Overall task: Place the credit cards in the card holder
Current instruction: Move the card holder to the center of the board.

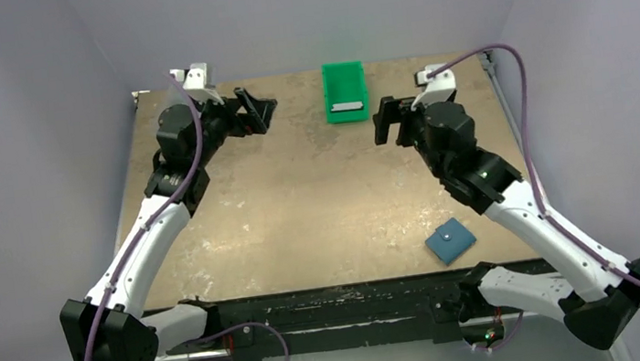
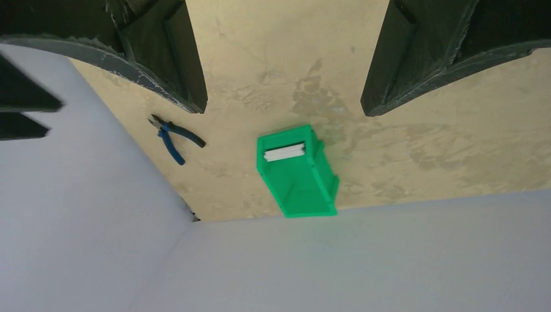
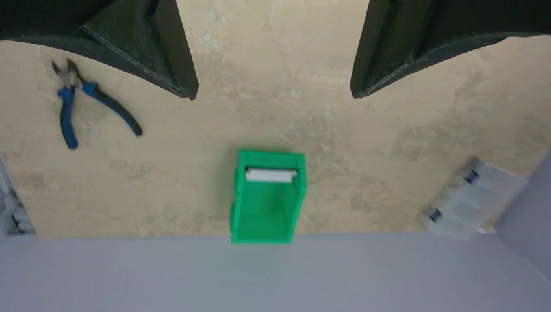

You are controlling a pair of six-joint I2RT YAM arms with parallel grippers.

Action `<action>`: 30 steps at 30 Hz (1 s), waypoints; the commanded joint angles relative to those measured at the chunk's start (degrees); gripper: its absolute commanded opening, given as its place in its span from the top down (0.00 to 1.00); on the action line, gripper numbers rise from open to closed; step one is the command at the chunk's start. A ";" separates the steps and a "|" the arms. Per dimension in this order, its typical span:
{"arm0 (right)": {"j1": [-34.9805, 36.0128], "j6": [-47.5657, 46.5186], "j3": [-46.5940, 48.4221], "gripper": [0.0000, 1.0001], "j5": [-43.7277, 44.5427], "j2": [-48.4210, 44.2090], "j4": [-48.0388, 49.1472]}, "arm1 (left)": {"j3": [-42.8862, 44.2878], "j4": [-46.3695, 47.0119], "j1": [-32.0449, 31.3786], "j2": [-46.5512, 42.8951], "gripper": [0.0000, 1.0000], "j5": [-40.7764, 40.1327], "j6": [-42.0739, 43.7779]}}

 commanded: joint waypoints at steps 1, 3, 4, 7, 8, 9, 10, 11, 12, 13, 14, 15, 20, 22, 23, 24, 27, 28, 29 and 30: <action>-1.12 2.80 -4.63 0.01 1.78 2.08 -1.90 | 0.90 6.05 -2.00 -1.47 0.02 1.67 2.39; -4.36 4.81 -6.45 0.01 -3.07 1.61 -1.89 | 0.83 6.04 -2.75 -1.40 0.02 1.67 2.63; -6.74 6.18 -8.13 0.01 -6.49 0.81 -1.11 | 0.79 6.02 -3.17 -1.26 0.02 1.52 2.71; -18.25 10.78 -14.21 0.01 -17.24 -1.89 0.93 | 0.97 5.54 -4.06 -0.57 0.02 1.34 2.91; -21.70 12.64 -15.14 0.01 -20.72 -1.89 0.34 | 0.96 5.34 -4.54 -0.37 0.02 1.12 3.07; -24.87 14.02 -16.15 0.01 -23.86 -1.87 -0.58 | 1.04 5.14 -4.90 -0.27 0.02 0.95 3.15; -27.51 15.62 -17.28 0.01 -26.16 -2.11 -1.21 | 1.07 4.98 -5.28 -0.17 0.02 0.76 3.33; -30.30 17.24 -18.44 0.01 -28.75 -2.65 -1.85 | 1.09 4.93 -5.57 -0.09 0.02 0.71 3.43; -32.93 19.22 -19.70 0.01 -30.44 -3.35 -2.55 | 1.14 4.73 -5.91 -0.07 0.02 0.70 3.63; -35.35 21.58 -20.48 0.01 -29.74 -3.85 -4.31 | 1.20 4.56 -6.18 -0.06 0.02 0.56 3.85; -37.86 24.16 -20.82 0.01 -27.21 -4.11 -7.33 | 1.22 4.45 -6.48 -0.06 0.02 0.48 4.03; -39.92 27.18 -20.66 0.01 -23.99 -3.99 -12.90 | 1.22 4.33 -6.73 -0.13 0.02 0.42 4.16; -46.36 36.20 -21.13 0.01 -15.80 -4.63 -27.93 | 1.23 4.02 -7.91 0.23 0.02 0.04 4.53; -46.41 38.17 -23.04 0.01 -17.96 -5.81 -29.21 | 1.32 3.95 -8.18 0.49 0.02 0.08 4.41; -46.40 38.27 -24.27 0.01 -20.22 -5.91 -29.05 | 1.41 3.90 -8.27 0.61 0.02 0.15 4.35; -46.39 38.63 -25.49 0.01 -21.55 -5.81 -29.07 | 1.40 3.76 -8.37 0.68 0.02 0.17 4.37; -46.39 38.97 -28.38 0.01 -21.94 -5.00 -29.90 | 1.25 3.77 -8.78 0.68 0.03 -0.02 4.40; -46.40 38.48 -28.64 0.01 -21.85 -4.58 -30.67 | 1.18 3.68 -9.15 0.64 0.02 -0.27 4.56; -46.41 37.79 -28.83 0.01 -20.85 -4.21 -31.62 | 1.14 3.63 -9.43 0.71 0.02 -0.53 4.75; -46.40 37.61 -28.83 0.01 -18.79 -3.64 -33.12 | 1.13 3.53 -9.66 0.85 0.02 -0.60 4.88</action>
